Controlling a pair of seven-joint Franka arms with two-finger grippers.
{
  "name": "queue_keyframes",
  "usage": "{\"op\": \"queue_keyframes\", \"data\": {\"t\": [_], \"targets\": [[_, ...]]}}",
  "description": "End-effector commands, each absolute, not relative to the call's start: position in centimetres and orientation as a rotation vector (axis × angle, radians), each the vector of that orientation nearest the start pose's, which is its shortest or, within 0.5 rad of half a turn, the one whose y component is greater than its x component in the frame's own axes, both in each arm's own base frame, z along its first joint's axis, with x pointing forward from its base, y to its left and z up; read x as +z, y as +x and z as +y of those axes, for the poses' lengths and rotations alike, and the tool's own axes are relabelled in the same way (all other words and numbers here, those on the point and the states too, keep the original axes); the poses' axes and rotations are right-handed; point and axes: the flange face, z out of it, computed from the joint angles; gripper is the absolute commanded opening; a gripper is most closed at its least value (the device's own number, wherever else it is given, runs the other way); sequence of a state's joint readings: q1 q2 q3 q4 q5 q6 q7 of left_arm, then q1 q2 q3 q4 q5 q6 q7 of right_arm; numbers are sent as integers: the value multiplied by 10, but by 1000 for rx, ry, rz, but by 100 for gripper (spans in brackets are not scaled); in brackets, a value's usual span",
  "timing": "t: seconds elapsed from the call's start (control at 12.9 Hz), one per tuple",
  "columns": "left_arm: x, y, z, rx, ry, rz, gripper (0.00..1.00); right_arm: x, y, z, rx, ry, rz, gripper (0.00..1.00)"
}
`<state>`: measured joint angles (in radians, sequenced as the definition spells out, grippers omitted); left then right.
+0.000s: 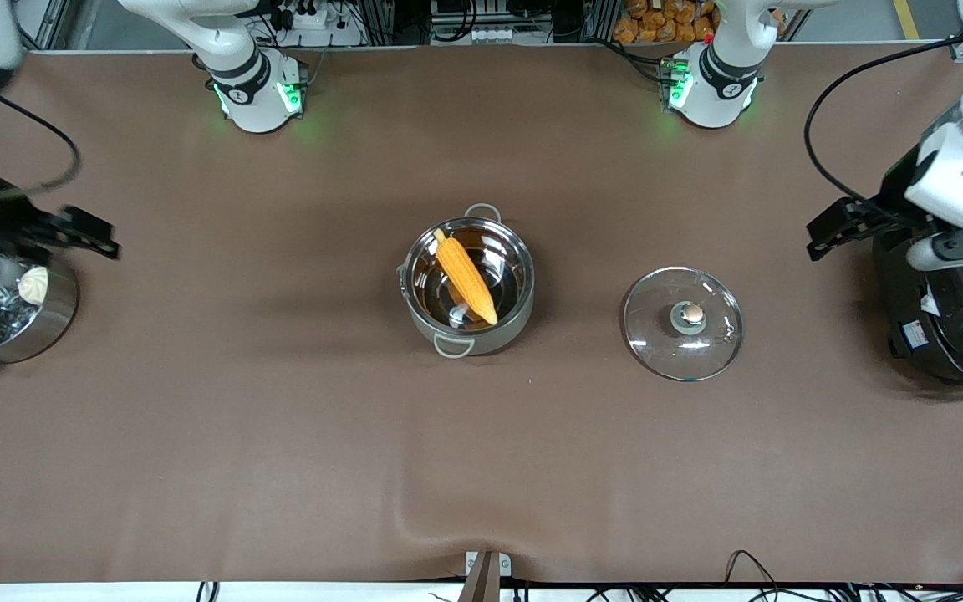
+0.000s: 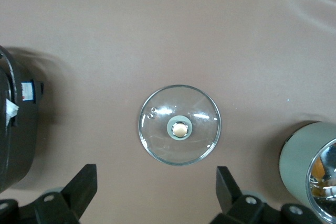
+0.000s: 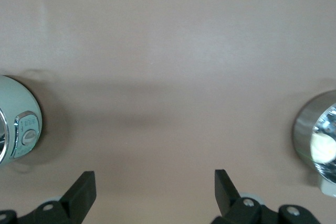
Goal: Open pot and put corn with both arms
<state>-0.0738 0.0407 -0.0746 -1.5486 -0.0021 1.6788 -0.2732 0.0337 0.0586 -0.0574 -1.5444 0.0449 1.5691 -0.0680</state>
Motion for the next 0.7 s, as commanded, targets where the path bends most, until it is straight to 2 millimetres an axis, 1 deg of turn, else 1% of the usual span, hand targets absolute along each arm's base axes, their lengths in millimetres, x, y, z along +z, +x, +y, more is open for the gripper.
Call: {"op": "queue_keyframes", "data": {"t": [0.0,0.08,0.15,0.31,0.54,0.62], "targets": [[627,575,-79,-124,-3158,-178,100,621,546,-30,45,-3115,-32,100],[627,575,-78,-124,-3158,-175,100,630,540,-40,31,-3120,-6,100],[628,575,-77,-127,-3158,-166,100,633,536,-40,26,-3119,-3,100],[629,575,-75,-129,-3158,-168,100,634,533,-48,38,-3118,20,100],[628,571,-80,-94,-3155,-129,100,635,532,-47,38,-3117,25,100],[628,570,-79,-87,-3154,-124,100,634,532,-45,43,-3117,25,100]]}}
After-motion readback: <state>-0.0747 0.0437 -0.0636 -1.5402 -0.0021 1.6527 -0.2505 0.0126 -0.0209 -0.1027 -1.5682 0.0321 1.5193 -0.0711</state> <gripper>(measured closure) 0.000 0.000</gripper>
